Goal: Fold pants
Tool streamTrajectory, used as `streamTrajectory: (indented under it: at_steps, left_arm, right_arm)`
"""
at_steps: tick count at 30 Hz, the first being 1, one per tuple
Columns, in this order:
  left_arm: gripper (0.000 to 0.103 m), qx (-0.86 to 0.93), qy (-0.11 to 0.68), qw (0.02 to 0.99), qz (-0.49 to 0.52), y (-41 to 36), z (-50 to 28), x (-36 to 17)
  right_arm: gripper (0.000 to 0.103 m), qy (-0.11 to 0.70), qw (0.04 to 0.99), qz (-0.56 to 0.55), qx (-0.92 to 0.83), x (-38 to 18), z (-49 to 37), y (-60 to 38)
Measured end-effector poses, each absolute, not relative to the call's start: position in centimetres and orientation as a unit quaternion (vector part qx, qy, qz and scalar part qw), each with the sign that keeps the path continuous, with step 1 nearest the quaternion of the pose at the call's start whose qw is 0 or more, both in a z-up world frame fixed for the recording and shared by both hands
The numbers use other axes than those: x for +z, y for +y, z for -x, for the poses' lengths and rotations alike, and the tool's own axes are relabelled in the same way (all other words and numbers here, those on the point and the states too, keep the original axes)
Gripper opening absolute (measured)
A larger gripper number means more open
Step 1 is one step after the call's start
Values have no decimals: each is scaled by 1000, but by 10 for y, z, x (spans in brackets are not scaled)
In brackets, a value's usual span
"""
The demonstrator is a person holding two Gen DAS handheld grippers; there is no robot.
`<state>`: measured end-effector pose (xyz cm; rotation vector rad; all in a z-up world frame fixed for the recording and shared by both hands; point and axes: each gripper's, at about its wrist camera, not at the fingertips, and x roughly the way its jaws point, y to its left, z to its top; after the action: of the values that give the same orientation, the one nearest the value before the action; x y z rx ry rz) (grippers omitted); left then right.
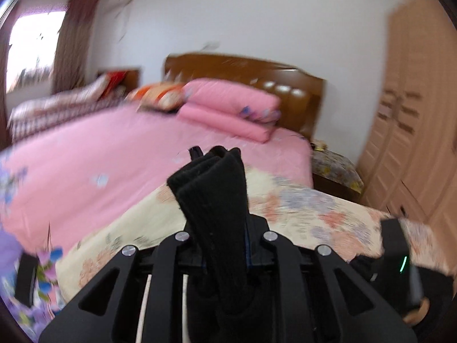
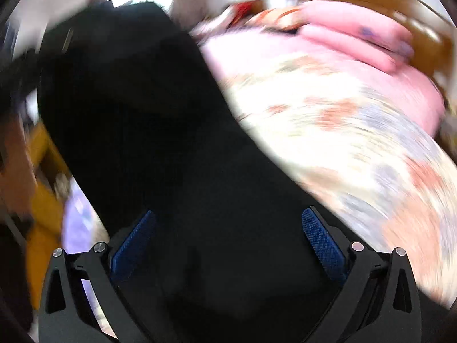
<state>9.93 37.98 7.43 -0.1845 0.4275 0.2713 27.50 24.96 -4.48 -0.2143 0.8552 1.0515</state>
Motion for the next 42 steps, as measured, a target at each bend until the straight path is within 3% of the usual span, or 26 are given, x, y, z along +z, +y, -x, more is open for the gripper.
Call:
streamTrajectory:
  at_steps: [6, 11, 13, 15, 18, 22, 24, 26, 28, 30, 36, 38, 42]
  left_arm:
    - [16, 55, 215, 972, -83, 199, -101, 54]
    - [21, -52, 329, 920, -208, 84, -109, -44]
    - [55, -69, 336, 900, -270, 60, -98, -70]
    - [81, -99, 313, 895, -302, 49, -80, -69]
    - [87, -197, 294, 903, -242, 61, -56, -30]
    - [87, -131, 274, 947, -104, 142, -57, 19]
    - [86, -69, 279, 957, -30, 195, -59, 25]
    - [79, 18, 293, 956, 7, 241, -60, 17]
    - [65, 47, 312, 949, 4, 261, -56, 0]
    - [65, 53, 324, 944, -16, 264, -51, -16]
    - [69, 47, 352, 930, -95, 238, -56, -66]
    - [70, 43, 342, 934, -90, 234, -50, -67]
    - [70, 20, 322, 944, -69, 235, -43, -48]
  right_arm:
    - [99, 374, 842, -61, 383, -20, -292, 82]
    - [99, 365, 882, -126, 272, -19, -279, -45]
    - [99, 369, 887, -138, 241, -23, -265, -72]
    - [99, 367, 890, -146, 227, -30, -262, -105]
    - [99, 366, 886, -165, 231, -33, -258, -122]
    - [99, 380, 847, -185, 323, -39, -236, -101]
    - [91, 391, 817, -183, 384, -43, -224, -72]
    - [73, 401, 789, -177, 430, -46, -215, -46]
    - [65, 415, 767, -160, 462, -49, -207, -19]
    - [58, 417, 756, -147, 483, -47, -202, -2]
    - [53, 481, 715, -116, 493, -76, -196, 25]
    - [42, 505, 711, -144, 467, -91, -206, 14]
    - [42, 494, 723, -139, 462, -80, -206, 13]
